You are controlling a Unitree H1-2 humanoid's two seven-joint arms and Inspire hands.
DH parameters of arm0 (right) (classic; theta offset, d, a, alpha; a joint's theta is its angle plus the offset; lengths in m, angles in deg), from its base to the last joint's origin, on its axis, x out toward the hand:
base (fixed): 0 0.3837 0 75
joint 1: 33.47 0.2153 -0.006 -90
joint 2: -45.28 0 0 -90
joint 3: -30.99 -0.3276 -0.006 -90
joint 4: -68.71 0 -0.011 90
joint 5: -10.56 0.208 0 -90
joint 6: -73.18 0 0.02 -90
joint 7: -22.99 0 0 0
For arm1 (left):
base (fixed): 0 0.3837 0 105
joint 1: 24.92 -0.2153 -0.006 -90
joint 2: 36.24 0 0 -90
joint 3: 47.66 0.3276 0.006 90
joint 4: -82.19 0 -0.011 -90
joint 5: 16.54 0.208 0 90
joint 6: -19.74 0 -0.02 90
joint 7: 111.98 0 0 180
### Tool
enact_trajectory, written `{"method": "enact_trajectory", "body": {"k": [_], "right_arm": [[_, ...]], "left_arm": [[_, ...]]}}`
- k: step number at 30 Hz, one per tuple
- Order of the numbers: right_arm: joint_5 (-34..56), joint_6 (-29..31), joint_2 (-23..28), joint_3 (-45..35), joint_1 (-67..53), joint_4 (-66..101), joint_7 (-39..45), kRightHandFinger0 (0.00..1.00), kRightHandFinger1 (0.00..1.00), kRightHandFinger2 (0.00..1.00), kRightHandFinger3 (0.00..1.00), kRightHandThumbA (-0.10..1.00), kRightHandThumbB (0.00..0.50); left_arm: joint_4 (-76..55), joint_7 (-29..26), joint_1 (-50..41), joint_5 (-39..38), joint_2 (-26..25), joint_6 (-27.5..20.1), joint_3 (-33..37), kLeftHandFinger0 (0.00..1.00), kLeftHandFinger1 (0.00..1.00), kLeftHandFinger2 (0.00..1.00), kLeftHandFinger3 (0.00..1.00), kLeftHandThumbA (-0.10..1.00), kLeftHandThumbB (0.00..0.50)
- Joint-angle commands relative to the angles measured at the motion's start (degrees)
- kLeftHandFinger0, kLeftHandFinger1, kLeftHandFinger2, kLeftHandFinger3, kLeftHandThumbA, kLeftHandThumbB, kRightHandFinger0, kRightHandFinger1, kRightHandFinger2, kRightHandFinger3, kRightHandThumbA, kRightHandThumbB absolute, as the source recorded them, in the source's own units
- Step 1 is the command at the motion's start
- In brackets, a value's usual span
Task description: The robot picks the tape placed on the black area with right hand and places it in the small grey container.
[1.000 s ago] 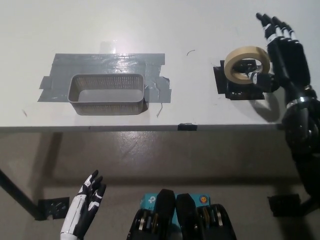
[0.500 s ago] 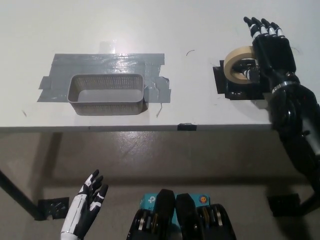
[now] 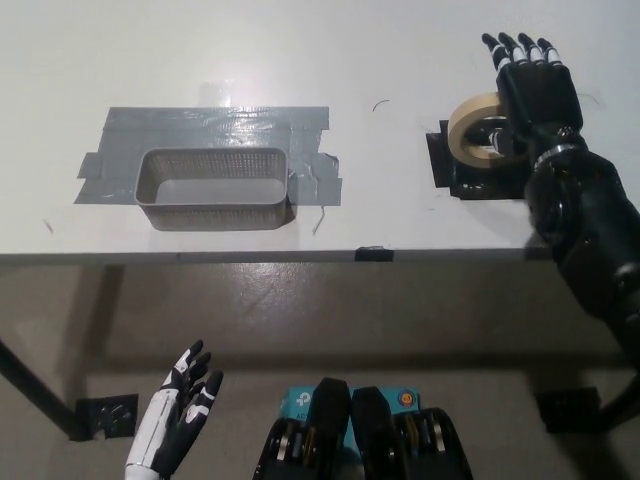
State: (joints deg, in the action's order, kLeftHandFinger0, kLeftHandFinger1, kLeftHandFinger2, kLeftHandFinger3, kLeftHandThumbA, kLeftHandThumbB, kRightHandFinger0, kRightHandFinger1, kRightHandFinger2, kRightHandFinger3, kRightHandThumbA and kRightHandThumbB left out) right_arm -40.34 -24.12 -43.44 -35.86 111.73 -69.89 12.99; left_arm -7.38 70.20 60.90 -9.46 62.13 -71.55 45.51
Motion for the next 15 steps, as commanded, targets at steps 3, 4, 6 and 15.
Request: {"method": "enact_trajectory", "body": {"k": [3,4,6,15], "right_arm": [[-0.1,-0.2,0.8,1.3,5.4,-3.0,-3.3,1.00,1.00,1.00,1.00,0.85,0.371],[0.0,0.0,0.5,1.5,5.6,-4.1,-3.7,1.00,1.00,1.00,1.00,0.83,0.370],[0.2,0.7,0.1,2.0,6.1,-6.5,-5.0,1.00,1.00,1.00,1.00,0.81,0.376],[-0.5,13.7,0.0,4.7,8.6,-17.0,-27.3,0.37,0.44,0.51,0.76,0.39,0.276]], "left_arm": [[-1.9,0.5,0.4,0.8,-0.7,-1.1,0.5,1.00,1.00,1.00,1.00,0.83,0.060],[-1.8,0.4,0.3,0.8,-0.7,-1.4,0.5,1.00,1.00,1.00,1.00,0.83,0.055],[-2.2,0.5,0.2,0.8,-0.7,-1.1,0.5,1.00,1.00,1.00,1.00,0.84,0.053],[-2.3,0.8,0.8,0.9,-0.7,-1.0,1.0,1.00,1.00,1.00,1.00,0.84,0.041]]}}
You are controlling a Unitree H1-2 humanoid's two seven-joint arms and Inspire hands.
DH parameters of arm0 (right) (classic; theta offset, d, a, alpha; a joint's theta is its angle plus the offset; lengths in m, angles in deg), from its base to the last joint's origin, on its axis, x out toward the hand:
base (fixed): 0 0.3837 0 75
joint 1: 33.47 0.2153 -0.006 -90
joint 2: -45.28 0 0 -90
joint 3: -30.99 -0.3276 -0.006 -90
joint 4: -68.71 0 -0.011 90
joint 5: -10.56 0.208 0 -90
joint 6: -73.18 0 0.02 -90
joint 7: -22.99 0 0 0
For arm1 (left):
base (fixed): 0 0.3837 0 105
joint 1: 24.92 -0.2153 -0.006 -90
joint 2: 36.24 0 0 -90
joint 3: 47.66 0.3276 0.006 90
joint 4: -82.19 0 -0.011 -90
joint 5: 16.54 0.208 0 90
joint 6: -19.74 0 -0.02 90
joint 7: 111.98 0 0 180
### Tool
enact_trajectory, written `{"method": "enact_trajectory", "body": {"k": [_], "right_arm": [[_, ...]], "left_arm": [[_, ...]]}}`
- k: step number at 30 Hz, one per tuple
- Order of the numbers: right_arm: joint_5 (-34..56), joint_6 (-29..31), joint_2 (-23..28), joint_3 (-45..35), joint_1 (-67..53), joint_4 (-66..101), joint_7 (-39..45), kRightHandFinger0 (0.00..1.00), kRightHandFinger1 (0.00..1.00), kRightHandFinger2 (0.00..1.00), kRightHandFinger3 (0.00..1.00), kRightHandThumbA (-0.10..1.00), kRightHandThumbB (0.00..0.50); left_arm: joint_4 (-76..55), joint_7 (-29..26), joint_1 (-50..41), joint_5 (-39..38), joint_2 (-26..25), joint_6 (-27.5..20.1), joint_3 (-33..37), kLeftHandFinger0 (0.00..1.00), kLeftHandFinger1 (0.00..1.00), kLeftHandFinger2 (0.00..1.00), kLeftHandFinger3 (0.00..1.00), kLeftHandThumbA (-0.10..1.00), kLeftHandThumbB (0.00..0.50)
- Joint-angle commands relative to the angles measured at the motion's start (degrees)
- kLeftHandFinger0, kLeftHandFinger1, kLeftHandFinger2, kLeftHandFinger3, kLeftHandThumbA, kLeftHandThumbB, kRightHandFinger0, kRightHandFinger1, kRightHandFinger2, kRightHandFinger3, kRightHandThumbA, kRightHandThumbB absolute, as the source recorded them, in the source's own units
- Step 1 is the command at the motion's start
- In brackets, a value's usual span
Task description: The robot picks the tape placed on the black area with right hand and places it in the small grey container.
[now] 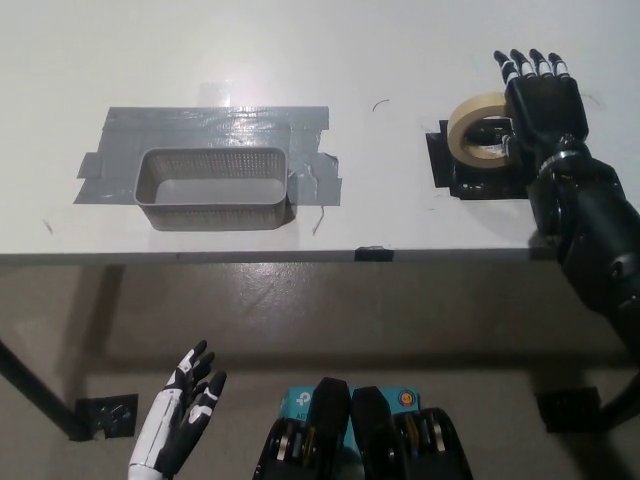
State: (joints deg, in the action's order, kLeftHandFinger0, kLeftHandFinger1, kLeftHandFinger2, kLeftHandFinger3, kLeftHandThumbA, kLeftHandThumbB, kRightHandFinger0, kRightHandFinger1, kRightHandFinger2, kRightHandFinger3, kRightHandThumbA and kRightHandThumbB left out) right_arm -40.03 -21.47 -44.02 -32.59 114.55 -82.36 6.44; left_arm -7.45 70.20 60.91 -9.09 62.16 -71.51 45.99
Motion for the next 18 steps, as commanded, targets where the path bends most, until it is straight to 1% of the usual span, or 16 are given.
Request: {"method": "enact_trajectory", "body": {"k": [1,2,3,4,5,6,7,8,9,10,11,12,13,15,17,18], "right_arm": [[-1.9,11.9,0.6,2.5,6.1,-5.5,-24.5,0.12,0.18,0.29,0.50,0.34,0.245],[-2.4,13.1,0.5,3.1,6.3,-6.3,-28.0,0.01,0.02,0.13,0.31,0.22,0.222],[-2.4,14.1,0.5,3.3,6.3,-6.7,-30.1,0.00,0.00,0.10,0.25,0.17,0.214],[-2.5,14.5,0.4,3.6,6.3,-6.8,-31.2,0.00,0.01,0.11,0.23,0.06,0.194],[-2.6,15.5,0.4,3.8,6.4,-7.3,-33.0,0.00,0.06,0.24,0.31,-0.05,0.203],[-2.2,16.3,0.3,3.8,6.4,-7.6,-33.3,0.00,0.16,0.43,0.49,-0.10,0.197],[-1.8,16.7,0.2,3.5,6.4,-7.6,-33.0,0.00,0.23,0.55,0.67,-0.10,0.188],[-1.3,17.4,0.1,3.3,6.3,-7.8,-33.0,0.00,0.26,0.59,0.74,-0.10,0.176],[-0.9,17.6,0.0,3.2,6.4,-8.0,-33.1,0.00,0.27,0.60,0.77,-0.08,0.168],[-0.4,17.8,-0.1,2.9,6.3,-8.2,-33.2,0.00,0.27,0.57,0.75,-0.03,0.178],[-0.2,17.9,-0.1,2.9,6.3,-8.3,-33.5,0.00,0.24,0.53,0.72,-0.01,0.186],[-0.1,17.8,-0.2,2.9,6.3,-8.2,-33.6,0.00,0.22,0.51,0.69,0.00,0.183],[-0.1,17.7,-0.3,3.0,6.5,-8.4,-33.5,0.02,0.22,0.48,0.66,0.05,0.180],[-0.5,17.3,-0.4,3.5,6.7,-8.6,-34.1,0.03,0.21,0.46,0.64,0.10,0.177],[-0.5,16.9,-0.5,3.5,7.0,-8.0,-34.5,0.00,0.12,0.35,0.48,0.10,0.193],[-0.3,17.4,-0.6,3.4,7.3,-7.9,-35.1,0.00,0.08,0.32,0.42,0.12,0.196]], "left_arm": [[-2.3,0.9,1.0,0.5,-0.8,-0.8,0.5,1.00,1.00,1.00,1.00,0.84,0.043],[-2.3,0.9,1.1,0.4,-0.8,-0.7,0.5,1.00,1.00,1.00,1.00,0.85,0.046],[-2.4,1.0,1.1,0.5,-0.8,-0.6,0.6,1.00,1.00,1.00,1.00,0.85,0.048],[-2.4,1.0,1.1,0.4,-0.8,-0.5,0.6,1.00,1.00,1.00,1.00,0.84,0.045],[-2.5,1.1,1.0,0.4,-0.8,-0.5,0.6,1.00,1.00,1.00,1.00,0.84,0.038],[-2.8,1.3,1.0,0.3,-0.8,0.0,0.7,1.00,1.00,1.00,1.00,0.84,0.040],[-2.8,1.3,1.0,0.1,-0.8,0.1,0.7,1.00,1.00,1.00,1.00,0.84,0.039],[-2.9,1.3,1.0,0.1,-0.8,0.2,0.7,1.00,1.00,1.00,1.00,0.83,0.032],[-3.1,1.4,1.1,0.1,-0.9,0.3,0.6,1.00,1.00,1.00,1.00,0.82,0.025],[-3.1,1.5,1.2,-0.2,-0.9,0.3,0.6,1.00,1.00,1.00,1.00,0.81,0.016],[-3.0,1.5,1.3,-0.3,-0.9,0.3,0.6,1.00,1.00,1.00,1.00,0.80,0.008],[-2.9,1.6,1.4,-0.4,-0.9,0.2,0.5,1.00,1.00,1.00,1.00,0.80,0.003],[-2.9,1.6,1.4,-0.5,-0.9,0.2,0.5,1.00,1.00,1.00,1.00,0.79,0.001],[-2.9,1.7,1.4,-0.7,-1.0,0.2,0.3,1.00,1.00,1.00,1.00,0.79,0.000],[-2.7,1.6,1.3,-0.6,-1.1,-0.1,0.3,1.00,1.00,1.00,1.00,0.78,0.000],[-2.6,1.5,1.4,-0.5,-1.1,-0.3,0.3,1.00,1.00,1.00,1.00,0.79,0.000]]}}
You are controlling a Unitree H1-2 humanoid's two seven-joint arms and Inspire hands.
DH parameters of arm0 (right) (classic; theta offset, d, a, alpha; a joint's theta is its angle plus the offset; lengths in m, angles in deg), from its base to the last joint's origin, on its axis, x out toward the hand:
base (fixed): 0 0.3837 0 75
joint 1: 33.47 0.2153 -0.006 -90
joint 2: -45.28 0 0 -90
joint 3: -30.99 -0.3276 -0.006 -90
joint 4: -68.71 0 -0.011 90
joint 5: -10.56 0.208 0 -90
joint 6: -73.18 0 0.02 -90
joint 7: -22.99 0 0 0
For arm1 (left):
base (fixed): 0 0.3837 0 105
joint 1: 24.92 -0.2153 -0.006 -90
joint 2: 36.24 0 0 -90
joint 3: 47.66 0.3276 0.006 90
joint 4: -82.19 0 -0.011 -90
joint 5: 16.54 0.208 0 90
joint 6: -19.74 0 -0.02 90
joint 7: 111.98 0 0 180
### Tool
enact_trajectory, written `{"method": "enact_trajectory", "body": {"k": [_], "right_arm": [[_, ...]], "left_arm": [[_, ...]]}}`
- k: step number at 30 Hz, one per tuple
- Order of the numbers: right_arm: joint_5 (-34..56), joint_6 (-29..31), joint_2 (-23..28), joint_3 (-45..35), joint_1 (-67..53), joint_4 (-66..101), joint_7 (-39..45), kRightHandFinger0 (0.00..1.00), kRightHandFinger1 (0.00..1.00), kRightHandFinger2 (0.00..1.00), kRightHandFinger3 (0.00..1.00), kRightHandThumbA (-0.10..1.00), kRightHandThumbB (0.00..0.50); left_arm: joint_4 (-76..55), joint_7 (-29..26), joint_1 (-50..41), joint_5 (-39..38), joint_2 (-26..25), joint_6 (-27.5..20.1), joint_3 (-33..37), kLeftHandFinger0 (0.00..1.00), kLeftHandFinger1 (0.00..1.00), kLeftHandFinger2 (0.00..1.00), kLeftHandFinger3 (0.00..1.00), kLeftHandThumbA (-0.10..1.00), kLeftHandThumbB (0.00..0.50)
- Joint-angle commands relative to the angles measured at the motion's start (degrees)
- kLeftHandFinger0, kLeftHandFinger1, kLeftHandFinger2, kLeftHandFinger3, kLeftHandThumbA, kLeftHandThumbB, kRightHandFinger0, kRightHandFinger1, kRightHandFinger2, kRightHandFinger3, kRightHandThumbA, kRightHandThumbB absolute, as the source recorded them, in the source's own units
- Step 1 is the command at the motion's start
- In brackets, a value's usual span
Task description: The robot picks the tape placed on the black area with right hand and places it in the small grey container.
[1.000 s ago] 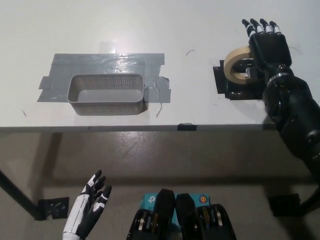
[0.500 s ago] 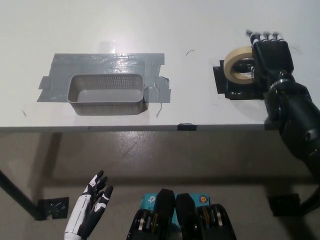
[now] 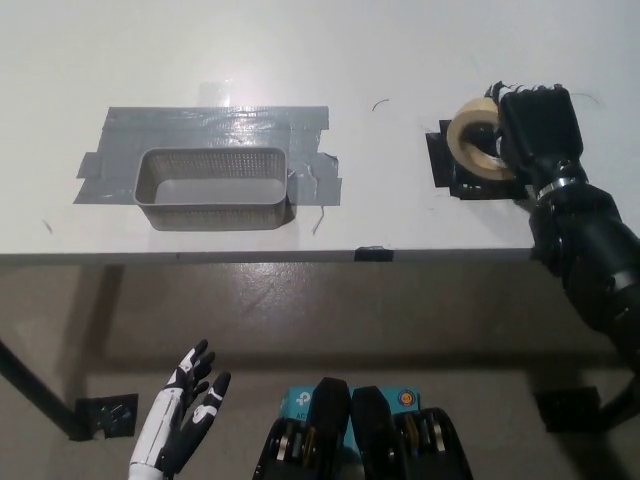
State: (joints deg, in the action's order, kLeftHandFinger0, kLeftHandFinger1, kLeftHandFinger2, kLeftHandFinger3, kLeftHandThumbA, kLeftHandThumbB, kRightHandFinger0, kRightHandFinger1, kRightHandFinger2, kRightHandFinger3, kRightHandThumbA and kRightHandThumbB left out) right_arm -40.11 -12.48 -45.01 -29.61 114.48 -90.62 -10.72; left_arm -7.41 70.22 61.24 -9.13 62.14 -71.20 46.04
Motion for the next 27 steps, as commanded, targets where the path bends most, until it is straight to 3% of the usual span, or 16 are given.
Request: {"method": "enact_trajectory", "body": {"k": [1,4,5,6,12,14,16,18,19,20,23,27], "right_arm": [[0.0,8.7,0.2,0.3,7.7,0.4,-17.8,0.00,0.09,0.35,0.41,0.13,0.188],[0.4,8.4,-0.6,-0.1,9.1,1.8,-16.9,0.00,0.14,0.43,0.45,0.15,0.167],[0.1,8.7,-0.8,0.1,9.7,2.1,-17.0,0.00,0.21,0.50,0.50,0.17,0.153],[-0.2,9.4,-1.1,0.4,10.4,2.8,-17.5,0.00,0.18,0.45,0.47,0.12,0.160],[-0.7,11.2,-4.8,1.5,13.9,3.1,-19.3,0.00,0.08,0.38,0.43,0.10,0.181],[-0.2,10.9,-6.9,1.7,15.0,3.6,-17.2,0.00,0.11,0.50,0.58,0.12,0.170],[-0.6,9.5,-9.2,2.6,16.0,3.2,-16.0,0.00,0.14,0.54,0.63,0.19,0.140],[-0.1,9.6,-11.5,3.1,16.6,2.7,-14.9,0.00,0.17,0.56,0.67,0.17,0.119],[-0.1,9.7,-11.6,3.2,16.6,2.6,-14.9,0.00,0.21,0.58,0.65,0.26,0.151],[-1.0,8.1,-14.5,4.3,17.4,0.3,-16.3,0.00,0.14,0.51,0.55,0.21,0.105],[-1.3,8.4,-17.8,6.3,18.1,-2.3,-16.6,0.00,0.07,0.45,0.52,0.25,0.056],[-0.6,7.0,-22.2,7.6,18.8,-5.5,-17.3,0.00,0.00,0.41,0.43,0.23,0.096]], "left_arm": [[-2.7,1.4,1.1,-0.4,-1.1,-0.5,0.2,1.00,1.00,1.00,1.00,0.79,0.000],[-2.6,1.5,1.3,-0.8,-1.2,-0.4,0.0,1.00,1.00,1.00,1.00,0.79,0.000],[-2.4,1.5,1.4,-0.8,-1.2,-0.5,0.0,1.00,1.00,1.00,1.00,0.78,0.000],[-2.3,1.5,1.6,-0.7,-1.2,-0.4,0.0,1.00,1.00,1.00,1.00,0.78,0.000],[-1.9,1.4,1.7,-0.8,-0.9,-0.5,0.2,1.00,1.00,1.00,1.00,0.81,0.000],[-1.5,1.3,1.7,-0.8,-0.8,-1.2,0.3,1.00,1.00,1.00,1.00,0.80,0.000],[-1.5,1.6,1.7,-1.5,-0.7,-1.2,0.2,1.00,1.00,1.00,1.00,0.80,0.000],[-1.8,1.6,1.7,-1.0,-0.5,-1.2,0.5,1.00,1.00,1.00,1.00,0.83,0.000],[-1.8,1.6,1.7,-0.9,-0.5,-1.2,0.6,1.00,1.00,1.00,1.00,0.83,0.000],[-1.4,1.5,1.8,-0.5,-0.3,-1.7,0.9,0.99,1.00,1.00,1.00,0.86,0.000],[-1.8,1.2,1.2,0.2,0.1,-1.7,1.6,0.98,1.00,1.00,1.00,0.89,0.000],[-2.1,1.3,0.9,0.2,0.0,-1.9,2.0,0.98,1.00,1.00,1.00,0.92,0.000]]}}
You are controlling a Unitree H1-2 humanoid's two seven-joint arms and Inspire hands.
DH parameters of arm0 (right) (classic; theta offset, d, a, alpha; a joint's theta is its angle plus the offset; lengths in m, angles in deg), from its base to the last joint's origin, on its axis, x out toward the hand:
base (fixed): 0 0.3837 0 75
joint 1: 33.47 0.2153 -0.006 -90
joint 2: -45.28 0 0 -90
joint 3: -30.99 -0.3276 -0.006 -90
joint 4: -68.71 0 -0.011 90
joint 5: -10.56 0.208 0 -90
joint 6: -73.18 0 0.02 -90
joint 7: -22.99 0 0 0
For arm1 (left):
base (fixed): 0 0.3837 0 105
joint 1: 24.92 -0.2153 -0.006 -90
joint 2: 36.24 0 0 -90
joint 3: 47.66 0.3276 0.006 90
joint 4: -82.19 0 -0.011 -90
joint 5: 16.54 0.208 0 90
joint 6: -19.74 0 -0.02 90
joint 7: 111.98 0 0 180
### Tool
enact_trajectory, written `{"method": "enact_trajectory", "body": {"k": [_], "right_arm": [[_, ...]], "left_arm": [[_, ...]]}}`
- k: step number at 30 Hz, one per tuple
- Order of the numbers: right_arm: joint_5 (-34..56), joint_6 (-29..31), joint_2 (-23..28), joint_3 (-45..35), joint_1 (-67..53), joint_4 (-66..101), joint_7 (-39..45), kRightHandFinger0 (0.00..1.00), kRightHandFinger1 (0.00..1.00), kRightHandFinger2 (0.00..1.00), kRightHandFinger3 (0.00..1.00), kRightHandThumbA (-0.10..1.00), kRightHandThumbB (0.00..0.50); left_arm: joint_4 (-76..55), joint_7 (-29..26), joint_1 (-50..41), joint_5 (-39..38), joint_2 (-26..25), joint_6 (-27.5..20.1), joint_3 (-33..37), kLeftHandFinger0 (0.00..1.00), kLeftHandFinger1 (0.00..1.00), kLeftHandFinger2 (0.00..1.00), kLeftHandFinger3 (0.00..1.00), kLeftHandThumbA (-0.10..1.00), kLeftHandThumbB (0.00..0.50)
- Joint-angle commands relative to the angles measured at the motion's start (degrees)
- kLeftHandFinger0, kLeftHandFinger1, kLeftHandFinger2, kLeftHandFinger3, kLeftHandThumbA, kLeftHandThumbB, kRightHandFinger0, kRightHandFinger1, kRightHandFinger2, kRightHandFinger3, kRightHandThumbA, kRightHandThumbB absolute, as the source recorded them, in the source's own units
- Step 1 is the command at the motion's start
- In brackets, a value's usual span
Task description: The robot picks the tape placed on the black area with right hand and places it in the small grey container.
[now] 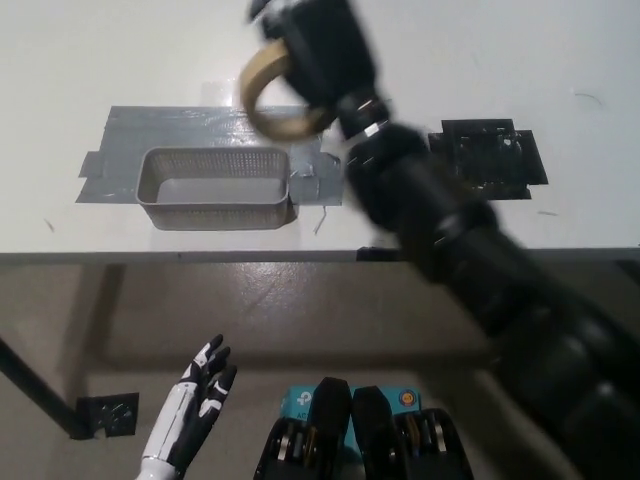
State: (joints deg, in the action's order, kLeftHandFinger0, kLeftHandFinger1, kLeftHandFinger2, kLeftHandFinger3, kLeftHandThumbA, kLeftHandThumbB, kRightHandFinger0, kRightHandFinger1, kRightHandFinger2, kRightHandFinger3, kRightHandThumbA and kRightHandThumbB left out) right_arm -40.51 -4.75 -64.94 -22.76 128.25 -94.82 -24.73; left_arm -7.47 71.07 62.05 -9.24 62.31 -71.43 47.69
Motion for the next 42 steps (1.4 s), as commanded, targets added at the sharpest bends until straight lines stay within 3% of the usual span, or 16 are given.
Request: {"method": "enact_trajectory", "body": {"k": [1,4,8,13,14,16,17,18,20,21,26,27,32,37,39,42], "right_arm": [[0.2,-1.4,-3.6,0.8,5.1,-2.2,-2.2,0.00,0.02,0.44,0.46,0.19,0.120],[0.5,-1.9,-6.3,1.5,5.2,-4.3,-1.0,0.00,0.02,0.46,0.50,0.15,0.125],[0.1,-2.9,-8.2,2.9,4.8,-6.4,0.7,0.00,0.00,0.40,0.27,0.11,0.142],[0.3,-4.8,-8.1,4.5,4.2,-7.6,2.6,0.00,0.00,0.33,0.16,0.10,0.159],[0.5,-4.8,-8.0,4.4,4.3,-7.6,2.6,0.00,0.00,0.30,0.23,0.06,0.182],[0.9,-4.9,-7.4,4.3,4.6,-7.7,3.3,0.00,0.00,0.29,0.22,0.04,0.160],[1.2,-4.7,-7.2,4.1,4.7,-7.7,3.5,0.00,0.00,0.30,0.32,0.03,0.180],[1.5,-4.4,-6.9,3.8,5.1,-7.7,4.3,0.00,0.00,0.23,0.44,0.02,0.181],[1.8,-4.4,-6.6,3.8,5.3,-7.6,4.9,0.00,0.00,0.20,0.43,0.02,0.155],[1.9,-5.0,-6.4,3.7,6.0,-7.7,5.5,0.00,0.00,0.22,0.35,0.08,0.093],[4.9,-4.6,-6.3,0.5,8.6,-7.5,5.9,0.00,0.00,0.30,0.17,0.10,0.073],[5.4,-4.6,-6.2,-0.2,9.2,-7.5,6.2,0.00,0.00,0.33,0.15,0.15,0.063],[6.3,-5.6,-6.1,-2.2,12.4,-7.4,5.7,0.00,0.00,0.36,0.22,0.20,0.083],[6.4,-5.9,-6.3,-2.4,13.2,-7.5,6.0,0.00,0.00,0.36,0.20,0.23,0.089],[6.1,-7.2,-7.3,-1.9,13.0,-7.9,7.3,0.00,0.00,0.21,0.43,0.26,0.120],[6.2,-7.3,-7.3,-1.9,13.0,-7.8,7.4,0.00,0.00,0.10,0.43,0.26,0.120]], "left_arm": [[-1.8,0.3,0.2,0.6,-0.1,-1.8,0.5,0.97,1.00,1.00,1.00,0.93,0.003],[-1.7,0.2,-0.2,0.6,0.1,-2.1,0.7,0.98,1.00,1.00,1.00,0.95,0.018],[-2.5,0.0,-0.6,1.5,0.3,-1.4,1.4,0.97,1.00,1.00,1.00,0.95,0.016],[-3.0,0.6,-0.8,1.7,0.5,-1.3,2.6,0.96,1.00,1.00,1.00,0.94,0.018],[-3.4,0.7,-0.7,1.7,0.5,-0.8,2.8,0.96,1.00,1.00,1.00,0.94,0.018],[-3.8,1.1,-0.5,1.6,0.2,-0.3,3.1,0.97,1.00,1.00,1.00,0.94,0.016],[-3.9,1.2,-0.5,1.5,0.2,-0.3,3.2,0.97,1.00,1.00,1.00,0.94,0.016],[-3.9,1.5,-0.4,1.3,0.2,-0.3,3.3,0.97,1.00,1.00,1.00,0.94,0.015],[-4.0,1.8,-0.4,1.3,0.1,-0.5,3.6,0.97,1.00,1.00,1.00,0.94,0.002],[-4.0,2.0,-0.4,0.9,0.1,-0.7,3.7,0.98,1.00,1.00,1.00,0.91,0.000],[-4.5,1.9,-0.4,2.1,0.3,-0.5,4.4,0.98,1.00,1.00,1.00,0.90,0.026],[-4.4,1.8,-0.3,2.3,0.4,-0.8,4.5,0.98,1.00,1.00,1.00,0.90,0.029],[-4.2,2.0,0.4,1.9,0.5,-2.1,5.0,0.97,1.00,1.00,1.00,0.90,0.002],[-4.4,1.9,0.7,2.5,0.2,-2.0,5.5,0.98,1.00,1.00,1.00,0.91,0.000],[-4.6,1.8,0.6,4.2,0.1,-2.4,6.5,1.00,1.00,1.00,1.00,0.92,0.000],[-4.6,1.6,0.7,4.2,0.0,-2.3,6.7,1.00,1.00,1.00,1.00,0.92,0.000]]}}
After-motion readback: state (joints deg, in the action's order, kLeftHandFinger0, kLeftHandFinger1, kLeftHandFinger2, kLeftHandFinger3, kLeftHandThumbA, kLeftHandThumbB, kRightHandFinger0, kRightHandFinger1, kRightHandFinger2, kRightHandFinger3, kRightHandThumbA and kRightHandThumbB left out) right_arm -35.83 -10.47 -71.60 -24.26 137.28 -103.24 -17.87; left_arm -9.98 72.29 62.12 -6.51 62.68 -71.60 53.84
